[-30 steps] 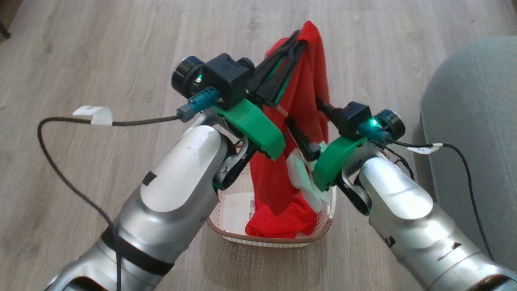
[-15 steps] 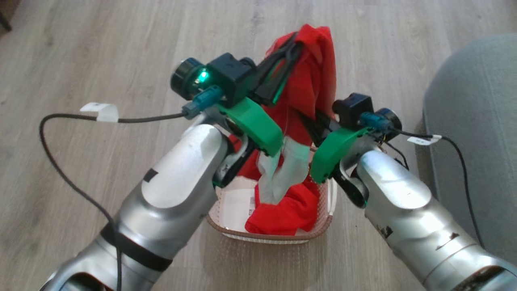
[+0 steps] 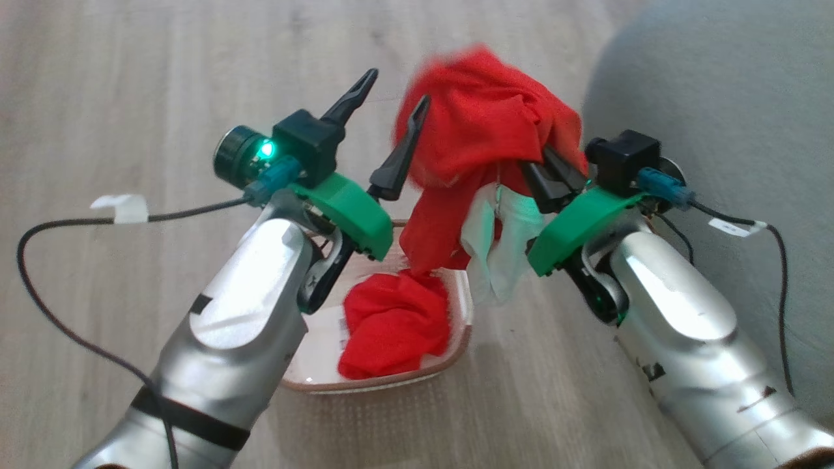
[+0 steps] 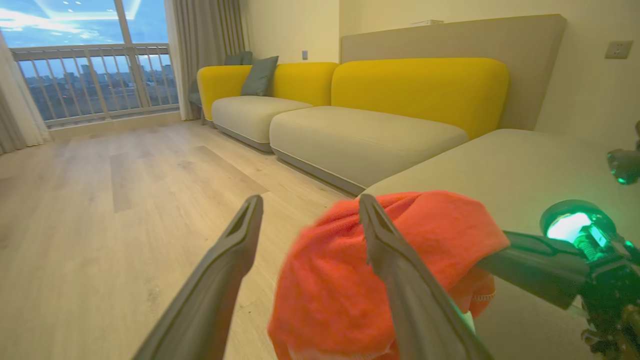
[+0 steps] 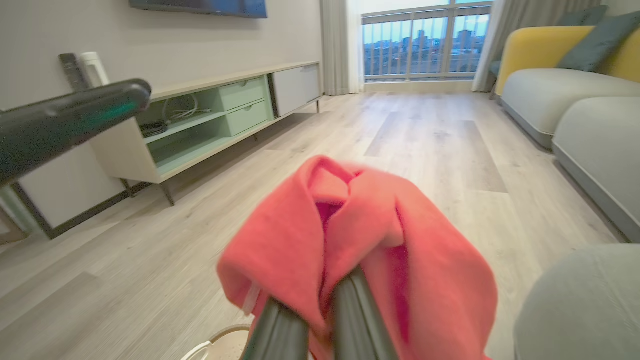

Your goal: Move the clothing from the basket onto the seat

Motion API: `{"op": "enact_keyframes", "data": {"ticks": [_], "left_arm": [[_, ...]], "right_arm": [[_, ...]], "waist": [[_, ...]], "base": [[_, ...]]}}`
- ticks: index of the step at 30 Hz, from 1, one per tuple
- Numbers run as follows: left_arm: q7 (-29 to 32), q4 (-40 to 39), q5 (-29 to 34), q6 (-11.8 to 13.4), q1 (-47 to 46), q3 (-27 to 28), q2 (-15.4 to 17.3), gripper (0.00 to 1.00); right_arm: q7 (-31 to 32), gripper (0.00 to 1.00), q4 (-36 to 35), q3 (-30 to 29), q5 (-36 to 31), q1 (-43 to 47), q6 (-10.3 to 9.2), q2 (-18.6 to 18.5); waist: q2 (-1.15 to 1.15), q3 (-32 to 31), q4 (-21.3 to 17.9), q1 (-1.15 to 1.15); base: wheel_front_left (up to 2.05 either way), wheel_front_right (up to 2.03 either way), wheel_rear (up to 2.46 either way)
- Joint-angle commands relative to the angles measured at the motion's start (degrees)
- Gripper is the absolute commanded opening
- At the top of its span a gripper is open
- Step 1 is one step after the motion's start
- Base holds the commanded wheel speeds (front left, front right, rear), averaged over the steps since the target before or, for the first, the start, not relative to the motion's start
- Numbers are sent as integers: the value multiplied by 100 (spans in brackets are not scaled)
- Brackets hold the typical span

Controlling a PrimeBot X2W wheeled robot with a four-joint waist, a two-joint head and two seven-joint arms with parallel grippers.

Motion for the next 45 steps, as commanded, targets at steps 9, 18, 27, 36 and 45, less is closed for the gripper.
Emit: {"op": "enact_keyframes", "data": {"ticks": [9,18,27,36,45], "left_arm": [[-28,-124,350,-133,238,621,133,100],[-28,-186,606,-240,553,970,94,100],[-28,-132,803,-377,477,955,-39,100],[-28,-135,992,-434,494,913,13,100],[-28,-337,1158,-451,325,740,172,100]], "right_arm": [[-38,0,-558,-411,-98,444,-1,16],[-38,0,-942,-750,-191,864,-1,-34],[-38,0,-1578,-1611,-443,1444,-1,-137],[-38,0,-1567,-2132,-840,777,-1,-360],[-38,0,-1059,-2836,-1281,-580,-1,-846]], "waist": [[0,-45,-1459,0],[0,-14,-2415,0],[0,262,-2529,0],[0,770,-2544,0],[0,1535,-2227,0]], "base": [[0,0,0],[0,0,0],[0,0,0],[0,0,0],[0,0,0]]}}
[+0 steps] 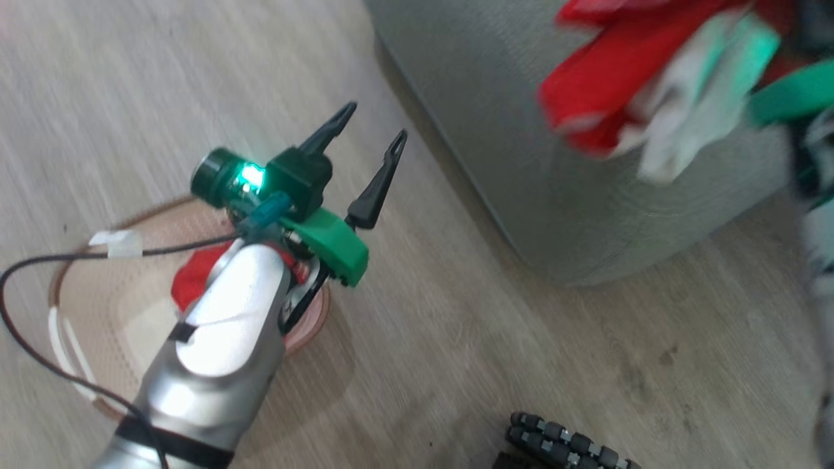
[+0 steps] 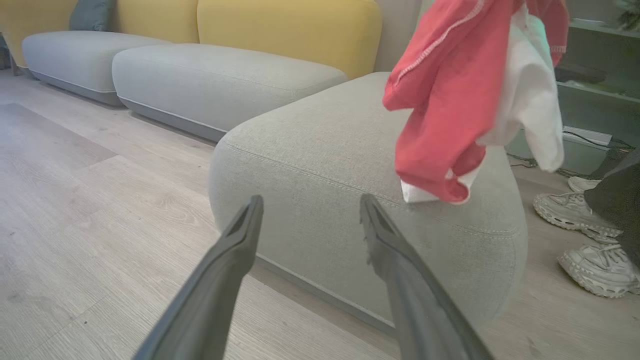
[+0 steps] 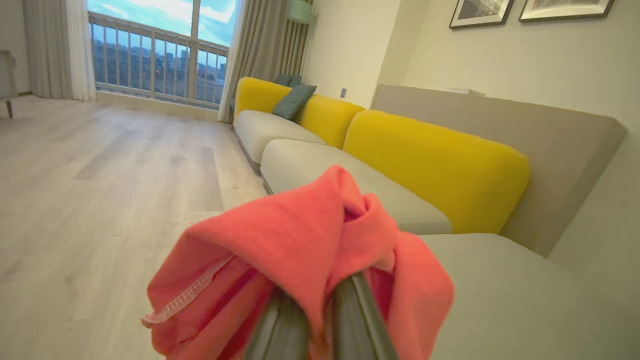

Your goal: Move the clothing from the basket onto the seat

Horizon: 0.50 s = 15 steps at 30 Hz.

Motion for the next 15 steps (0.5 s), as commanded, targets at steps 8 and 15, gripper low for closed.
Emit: {"op": "enact_keyframes", "data": {"ticks": [8,15], "left_arm": [[-28,-436,12,-7,-572,-158,220,100],[-28,-588,-53,-8,-753,-360,426,100]], "right_arm": [[-37,0,678,-792,-596,-1525,-1,-868],[32,0,1669,-1893,-1174,-2883,-1,-1706]], "waist": [[0,1025,669,-1],[0,1681,1179,-1]], "base": [[0,0,0],[0,0,0]]}}
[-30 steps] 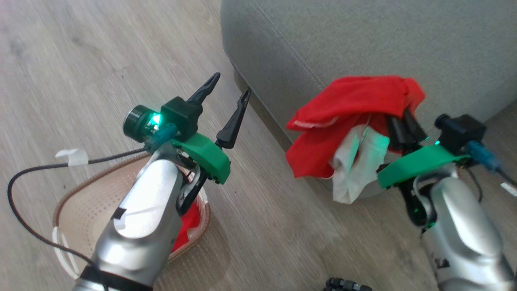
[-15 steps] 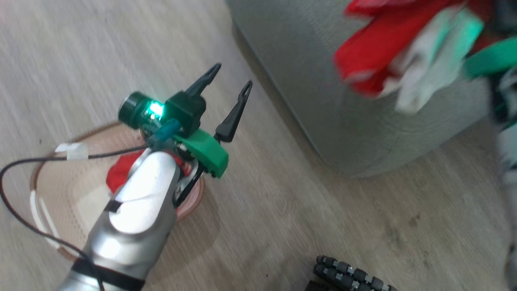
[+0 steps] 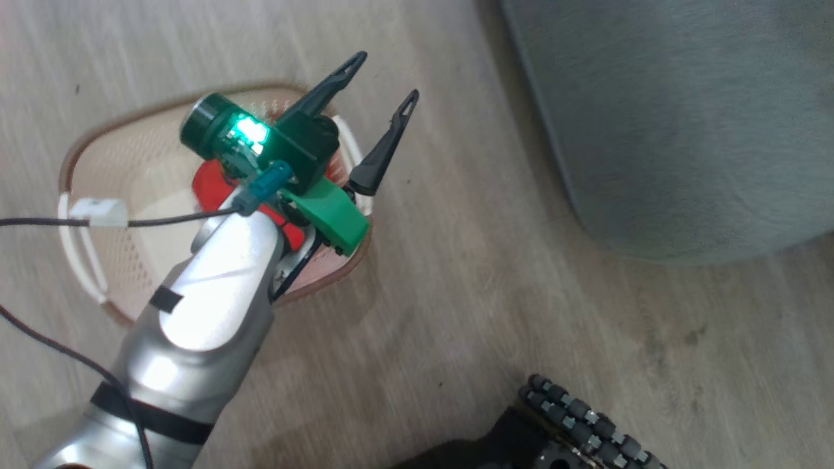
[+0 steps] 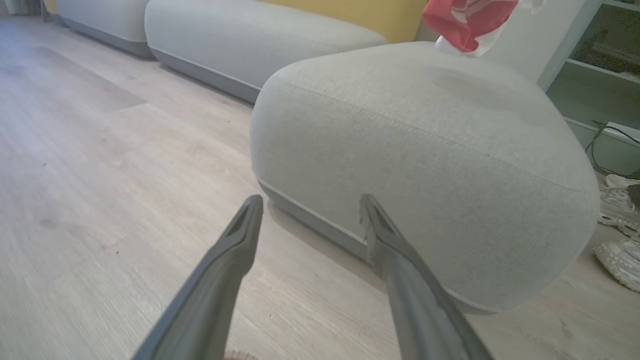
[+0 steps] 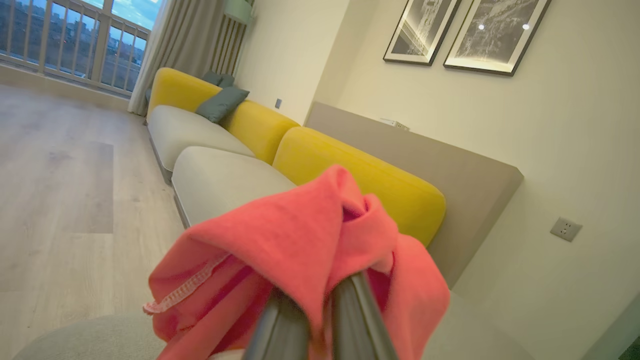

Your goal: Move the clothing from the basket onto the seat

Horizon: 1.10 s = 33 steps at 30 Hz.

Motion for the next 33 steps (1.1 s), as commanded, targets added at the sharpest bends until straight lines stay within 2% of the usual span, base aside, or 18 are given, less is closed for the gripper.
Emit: {"op": "enact_keyframes", "data": {"ticks": [1,7,11,14,15,16,17,23,24,25,28,33], "left_arm": [[-28,-234,-55,-8,-152,97,99,100],[-28,-283,-96,-8,-181,-49,155,100],[-28,-268,-135,-8,-161,-78,193,100],[-28,-247,-158,-8,-141,-25,223,100],[-28,-249,-162,-8,-134,-10,221,100],[-28,-247,-169,-8,-124,10,211,100],[-28,-248,-174,-8,-112,37,195,100],[-28,-199,-192,-8,-7,155,98,100],[-28,-167,-204,-8,96,234,64,100],[-28,-155,-206,-8,145,272,40,100],[-28,-137,-215,-8,254,353,-15,100],[-28,-76,-230,1,546,642,-159,100]], "right_arm": [[65,0,-81,-153,-123,-203,-2,-281],[505,0,482,-1210,-853,-543,-2,-607],[663,0,879,-1791,-1229,-332,-2,-421],[545,0,1164,-2005,-1367,-45,-2,-184],[472,19,1273,-2043,-1365,51,-2,-126],[392,53,1384,-2034,-1360,148,-2,-86],[302,99,1490,-2010,-1348,245,-2,-66],[1,100,2010,-1587,-1152,682,-2,-37],[-44,100,1920,-1462,-1109,989,-2,200],[-53,100,1858,-1409,-1062,1124,-2,274],[-59,100,1628,-1197,-986,1409,-2,395],[-61,100,767,-574,-272,2155,-2,654]], "waist": [[0,317,305,-1],[0,649,699,-1],[0,767,875,-1],[0,748,950,-1],[0,715,977,-1],[0,678,1003,-1],[0,631,1027,-1],[0,340,1090,-1],[0,160,1067,-1],[0,81,1068,-1],[0,-103,1089,-1],[0,-568,1200,-1]], "base": [[0,0,0],[0,0,0],[0,0,0],[0,0,0],[0,0,0],[0,0,0],[0,0,0],[0,0,0],[0,0,0],[0,0,0],[0,0,0],[0,0,0]]}}
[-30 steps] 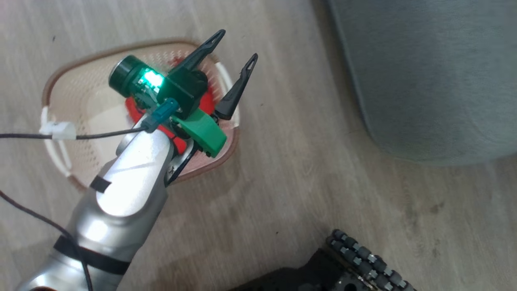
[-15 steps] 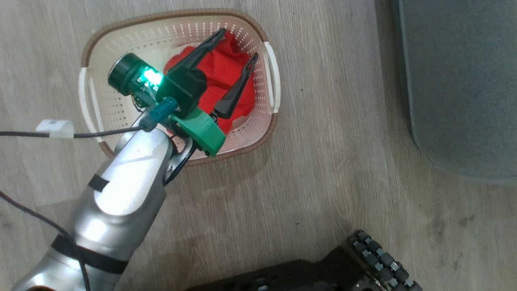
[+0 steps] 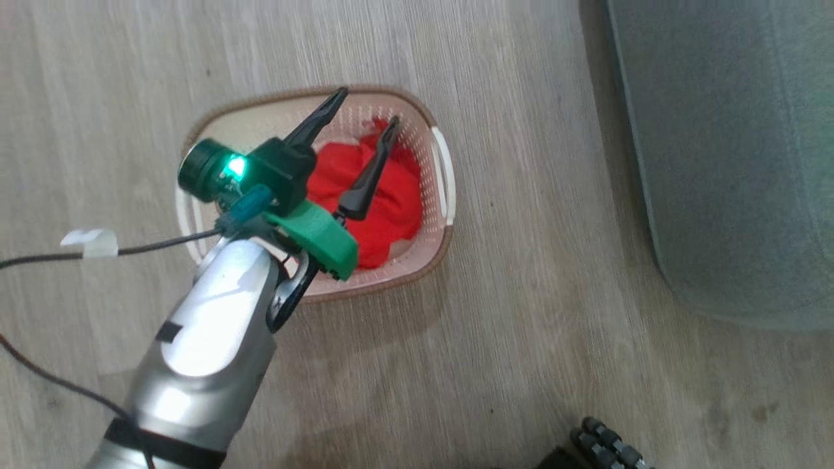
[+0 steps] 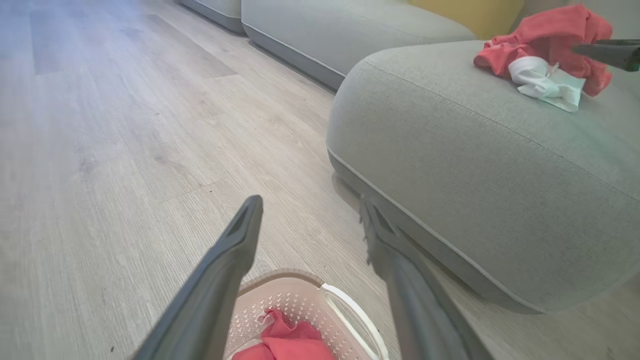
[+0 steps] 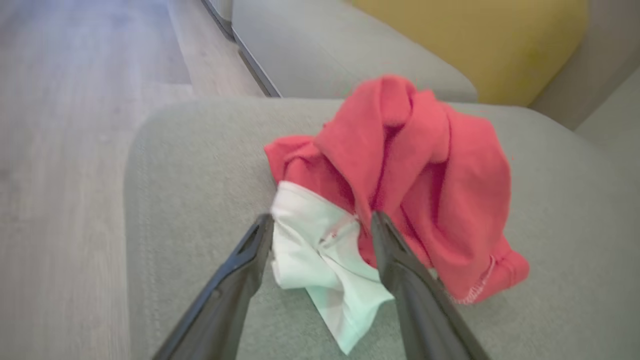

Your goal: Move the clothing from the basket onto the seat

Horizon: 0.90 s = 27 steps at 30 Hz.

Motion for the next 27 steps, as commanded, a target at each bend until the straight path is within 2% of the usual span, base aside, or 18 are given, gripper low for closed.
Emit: {"op": "enact_keyframes", "data": {"ticks": [1,7,15,27], "left_arm": [[-28,-130,-50,5,91,272,29,100],[-28,0,-39,12,518,686,-106,100],[-28,165,64,117,1108,1373,-227,100],[-28,197,250,216,1842,2331,-313,100]], "right_arm": [[-52,100,-366,212,204,241,-2,-41],[-52,100,-1381,886,786,1195,-2,249],[-53,100,-2448,1565,1391,2016,-2,614],[-53,100,-2989,2480,1554,2888,-2,963]], "waist": [[0,-317,103,1],[0,-902,323,1],[0,-1711,673,1],[0,-2562,1092,1]], "base": [[0,0,0],[0,0,0],[0,0,0],[0,0,0]]}}
